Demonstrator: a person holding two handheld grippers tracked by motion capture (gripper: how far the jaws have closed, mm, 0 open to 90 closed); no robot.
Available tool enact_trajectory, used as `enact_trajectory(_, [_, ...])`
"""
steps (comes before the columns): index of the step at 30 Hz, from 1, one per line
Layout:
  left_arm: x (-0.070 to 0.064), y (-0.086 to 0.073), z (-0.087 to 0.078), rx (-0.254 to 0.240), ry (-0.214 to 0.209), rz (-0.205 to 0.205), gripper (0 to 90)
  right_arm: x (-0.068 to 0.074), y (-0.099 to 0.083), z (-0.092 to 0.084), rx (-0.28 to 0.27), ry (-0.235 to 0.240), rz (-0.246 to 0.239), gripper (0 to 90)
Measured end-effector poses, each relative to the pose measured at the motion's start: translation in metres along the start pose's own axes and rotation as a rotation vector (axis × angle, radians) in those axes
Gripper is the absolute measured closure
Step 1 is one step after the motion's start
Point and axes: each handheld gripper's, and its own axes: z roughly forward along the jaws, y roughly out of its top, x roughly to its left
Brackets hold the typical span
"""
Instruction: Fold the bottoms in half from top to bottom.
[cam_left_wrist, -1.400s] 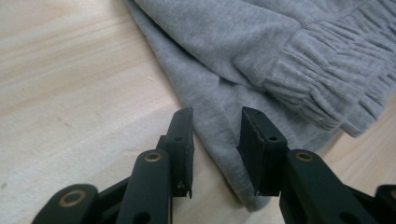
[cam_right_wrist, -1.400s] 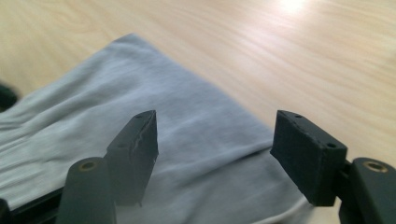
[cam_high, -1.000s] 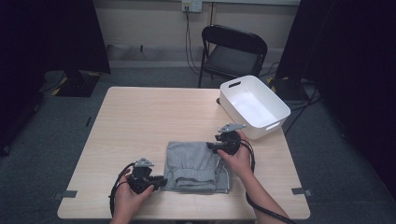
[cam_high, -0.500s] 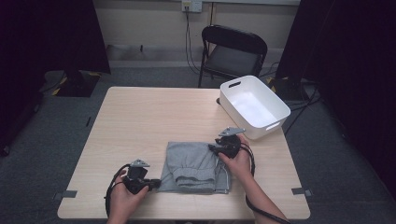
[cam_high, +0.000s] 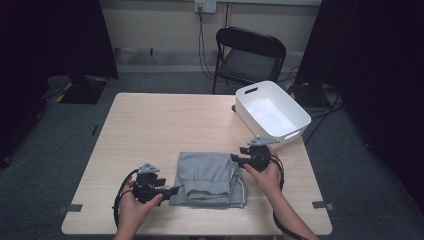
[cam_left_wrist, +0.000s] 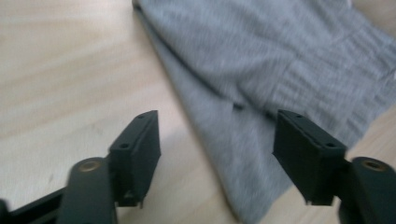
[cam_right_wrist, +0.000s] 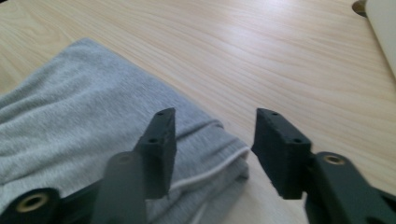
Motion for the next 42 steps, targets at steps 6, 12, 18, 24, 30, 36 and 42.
enact_trajectory(6, [-0.013,0.019,0.011,-0.071,-0.061,0.108,20.7,-0.003,-0.005,-0.003,0.013,0.004,0.017,54.0])
enact_trajectory(12, [-0.022,0.031,0.031,-0.102,-0.076,0.111,21.1,0.001,-0.012,0.002,0.036,0.043,0.034,54.6])
enact_trajectory(18, [-0.026,0.018,0.045,0.002,-0.080,0.208,32.4,-0.003,-0.020,0.005,0.059,0.024,0.014,65.7])
enact_trajectory(24, [-0.026,0.010,0.044,0.020,-0.091,0.189,38.0,-0.001,-0.020,0.005,0.056,-0.015,-0.002,68.8])
enact_trajectory(30, [-0.026,0.008,0.036,0.021,-0.099,0.172,36.6,0.001,-0.020,0.002,0.050,-0.030,0.004,59.6])
enact_trajectory(36, [-0.017,0.014,0.022,-0.016,-0.060,0.135,20.0,0.007,-0.017,-0.014,0.001,-0.019,0.006,48.0])
enact_trajectory(42, [0.004,0.006,0.012,-0.007,0.005,0.113,20.3,0.019,-0.030,-0.034,0.017,0.030,-0.025,51.7])
